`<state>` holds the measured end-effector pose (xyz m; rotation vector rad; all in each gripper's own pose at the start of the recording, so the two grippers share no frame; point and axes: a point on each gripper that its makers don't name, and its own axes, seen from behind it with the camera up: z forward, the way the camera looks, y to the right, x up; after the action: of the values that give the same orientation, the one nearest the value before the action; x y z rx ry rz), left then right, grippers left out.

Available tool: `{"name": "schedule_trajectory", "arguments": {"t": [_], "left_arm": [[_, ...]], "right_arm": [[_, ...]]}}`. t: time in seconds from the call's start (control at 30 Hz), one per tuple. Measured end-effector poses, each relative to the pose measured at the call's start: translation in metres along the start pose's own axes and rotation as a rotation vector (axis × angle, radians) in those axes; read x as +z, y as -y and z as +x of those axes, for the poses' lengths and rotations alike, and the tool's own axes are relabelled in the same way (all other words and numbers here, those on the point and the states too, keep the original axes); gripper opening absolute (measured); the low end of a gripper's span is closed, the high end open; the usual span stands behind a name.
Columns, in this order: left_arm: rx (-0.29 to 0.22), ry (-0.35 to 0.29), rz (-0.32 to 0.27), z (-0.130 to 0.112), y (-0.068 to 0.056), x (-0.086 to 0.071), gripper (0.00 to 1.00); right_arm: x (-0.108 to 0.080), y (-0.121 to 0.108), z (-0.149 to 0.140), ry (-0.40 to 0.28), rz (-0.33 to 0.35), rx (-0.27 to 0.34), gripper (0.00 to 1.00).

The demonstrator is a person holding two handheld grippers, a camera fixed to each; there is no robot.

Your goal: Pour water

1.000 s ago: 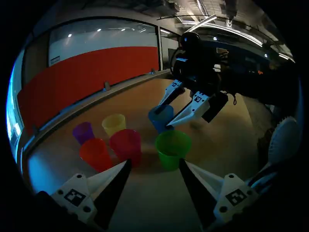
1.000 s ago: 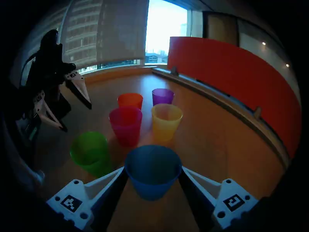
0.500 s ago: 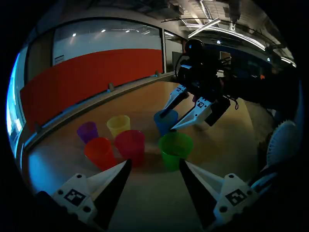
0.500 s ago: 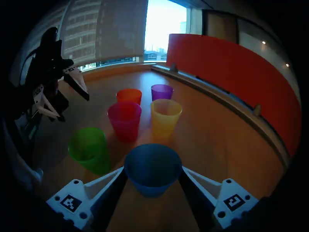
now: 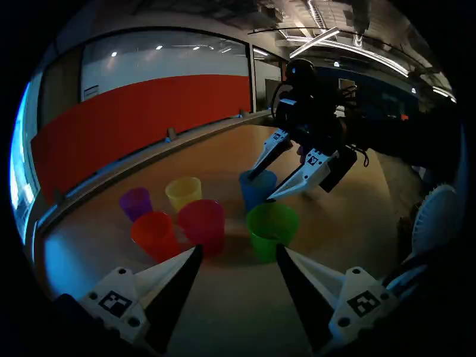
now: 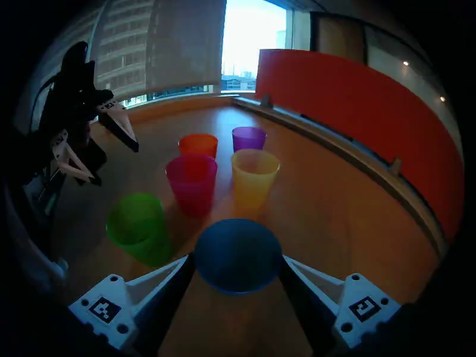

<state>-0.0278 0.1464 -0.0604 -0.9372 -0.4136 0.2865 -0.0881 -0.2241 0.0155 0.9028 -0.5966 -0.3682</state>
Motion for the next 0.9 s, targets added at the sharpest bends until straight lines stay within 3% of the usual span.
{"name": "schedule_trajectory", "arguments": {"t": [0.23,0.57,0.9], "left_arm": [[-0.006,-0.006,0.020,0.000,0.006,-0.004,0.91],[-0.049,-0.051,0.104,0.007,0.028,-0.017,0.90],[-0.114,-0.125,0.269,0.014,0.068,-0.045,0.91]], "right_arm": [[-0.014,0.002,-0.003,0.003,-0.006,-0.004,1.00],[-0.052,-0.001,-0.007,-0.023,-0.055,0.019,1.00],[-0.099,-0.014,-0.001,-0.109,-0.142,0.069,1.00]]}}
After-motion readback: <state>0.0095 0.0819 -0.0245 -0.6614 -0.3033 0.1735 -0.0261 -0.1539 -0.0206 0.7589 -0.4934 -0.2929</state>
